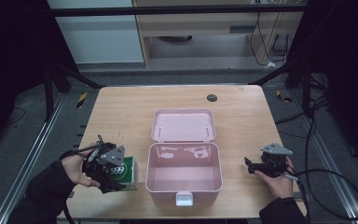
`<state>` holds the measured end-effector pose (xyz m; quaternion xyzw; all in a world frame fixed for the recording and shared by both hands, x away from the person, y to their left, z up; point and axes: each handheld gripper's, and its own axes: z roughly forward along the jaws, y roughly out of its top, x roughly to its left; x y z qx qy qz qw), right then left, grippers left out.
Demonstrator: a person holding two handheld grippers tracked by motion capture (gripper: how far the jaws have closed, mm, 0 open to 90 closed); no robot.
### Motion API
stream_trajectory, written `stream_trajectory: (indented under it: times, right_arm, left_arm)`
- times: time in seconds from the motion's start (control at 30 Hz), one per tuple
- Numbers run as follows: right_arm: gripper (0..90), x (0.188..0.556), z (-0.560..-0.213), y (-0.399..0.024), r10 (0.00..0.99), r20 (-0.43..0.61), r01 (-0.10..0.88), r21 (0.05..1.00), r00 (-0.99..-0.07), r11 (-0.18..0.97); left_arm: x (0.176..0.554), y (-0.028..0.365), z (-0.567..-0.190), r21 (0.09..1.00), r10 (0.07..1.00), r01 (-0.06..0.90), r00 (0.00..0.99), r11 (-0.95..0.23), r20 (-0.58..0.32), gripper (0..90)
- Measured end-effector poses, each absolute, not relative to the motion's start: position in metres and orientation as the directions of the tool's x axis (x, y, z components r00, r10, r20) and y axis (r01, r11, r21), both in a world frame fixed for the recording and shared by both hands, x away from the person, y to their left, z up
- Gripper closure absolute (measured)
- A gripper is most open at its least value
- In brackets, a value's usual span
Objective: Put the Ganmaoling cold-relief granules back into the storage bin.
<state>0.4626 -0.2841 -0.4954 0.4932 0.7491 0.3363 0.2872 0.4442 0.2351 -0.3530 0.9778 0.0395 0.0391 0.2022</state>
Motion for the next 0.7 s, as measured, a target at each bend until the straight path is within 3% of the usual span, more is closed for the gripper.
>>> stream_trajectory:
  times: [0.7]
  right_arm:
    - [4.2, 0.463, -0.496, -0.284, 0.93, -0.105, 0.545, 0.785, -0.353, 0.295]
  left_arm:
    - [0.454, 0.226, -0.313, 0.433, 0.074, 0.04, 0.995, -0.9, 0.062, 14.1]
